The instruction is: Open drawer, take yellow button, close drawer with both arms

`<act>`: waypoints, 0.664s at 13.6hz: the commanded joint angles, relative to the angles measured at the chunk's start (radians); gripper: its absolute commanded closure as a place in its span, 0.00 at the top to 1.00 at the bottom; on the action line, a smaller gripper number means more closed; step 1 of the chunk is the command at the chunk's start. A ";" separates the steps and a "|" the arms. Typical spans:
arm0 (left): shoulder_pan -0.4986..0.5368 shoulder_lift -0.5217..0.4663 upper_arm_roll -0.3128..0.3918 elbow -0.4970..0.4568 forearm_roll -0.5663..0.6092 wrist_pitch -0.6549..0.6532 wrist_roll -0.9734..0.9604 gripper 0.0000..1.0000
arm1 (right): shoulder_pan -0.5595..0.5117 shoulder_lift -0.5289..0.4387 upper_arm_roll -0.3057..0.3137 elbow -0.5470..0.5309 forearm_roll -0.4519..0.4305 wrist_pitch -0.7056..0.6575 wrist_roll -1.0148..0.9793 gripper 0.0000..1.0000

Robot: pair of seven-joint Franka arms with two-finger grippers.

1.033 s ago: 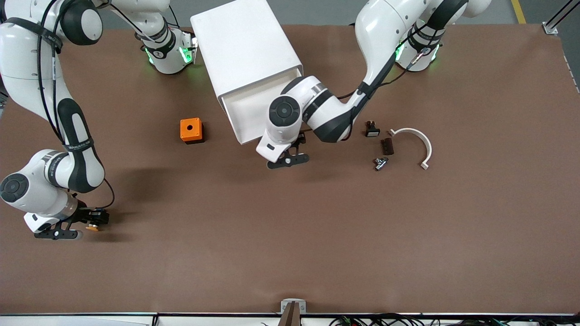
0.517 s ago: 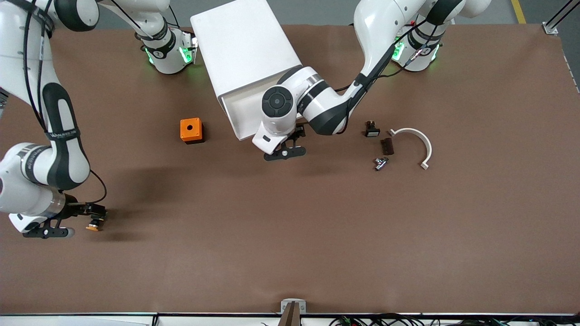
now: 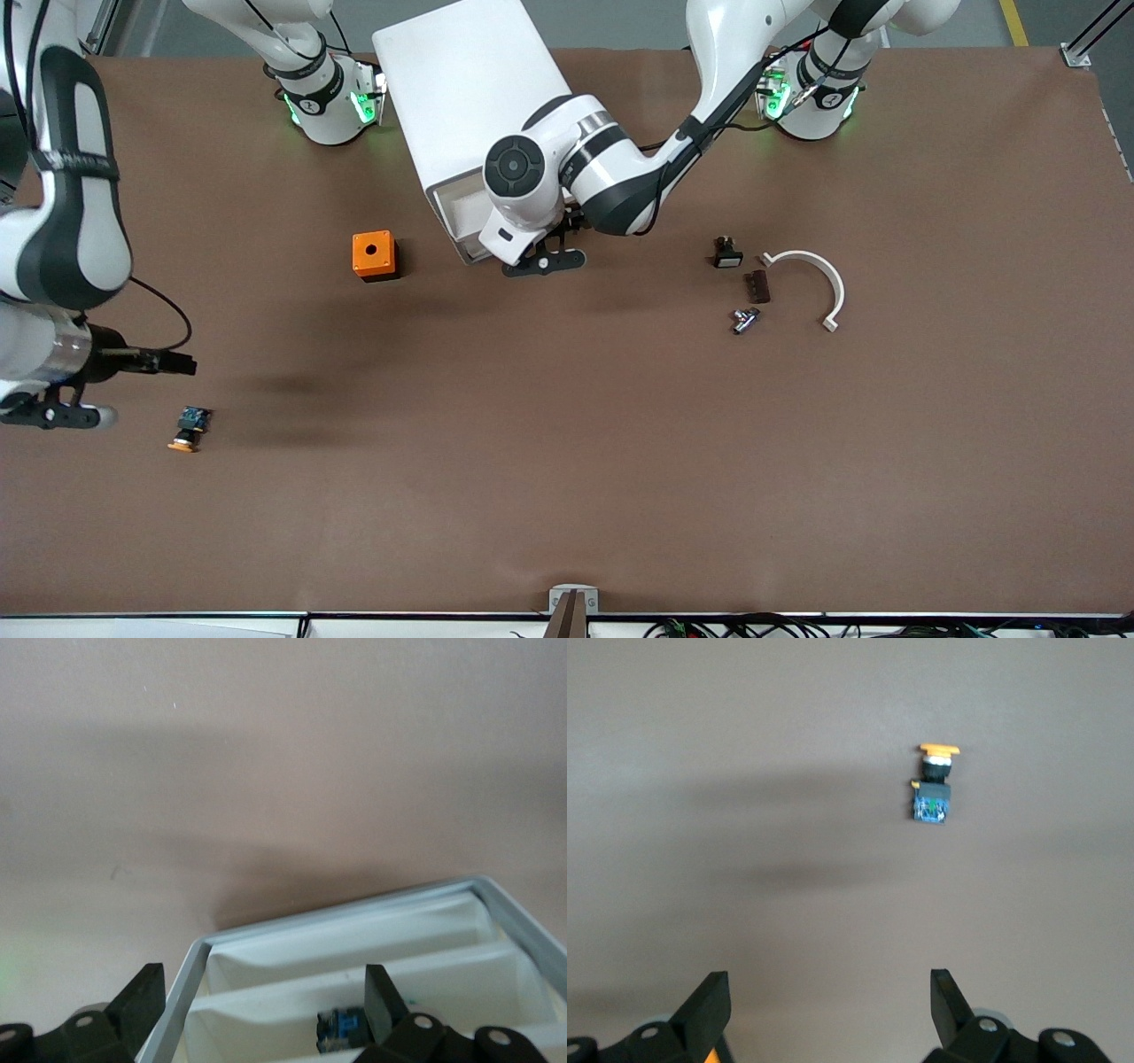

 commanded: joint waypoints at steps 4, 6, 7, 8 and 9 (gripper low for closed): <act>0.008 -0.038 -0.070 -0.069 -0.004 -0.009 -0.007 0.99 | -0.007 -0.228 0.000 -0.076 -0.002 -0.176 0.017 1.00; 0.008 -0.038 -0.071 -0.080 -0.022 -0.009 -0.005 0.99 | -0.010 -0.240 0.000 -0.074 -0.008 -0.179 0.015 1.00; 0.003 -0.038 -0.073 -0.080 -0.022 -0.009 -0.005 0.99 | -0.007 -0.243 0.000 -0.074 -0.009 -0.170 0.015 1.00; 0.000 -0.036 -0.073 -0.083 -0.024 -0.009 -0.005 0.99 | -0.004 -0.243 0.002 -0.071 -0.011 -0.160 0.015 1.00; -0.002 -0.036 -0.074 -0.091 -0.024 -0.009 -0.005 0.99 | 0.001 -0.243 0.002 -0.071 -0.011 -0.141 0.015 1.00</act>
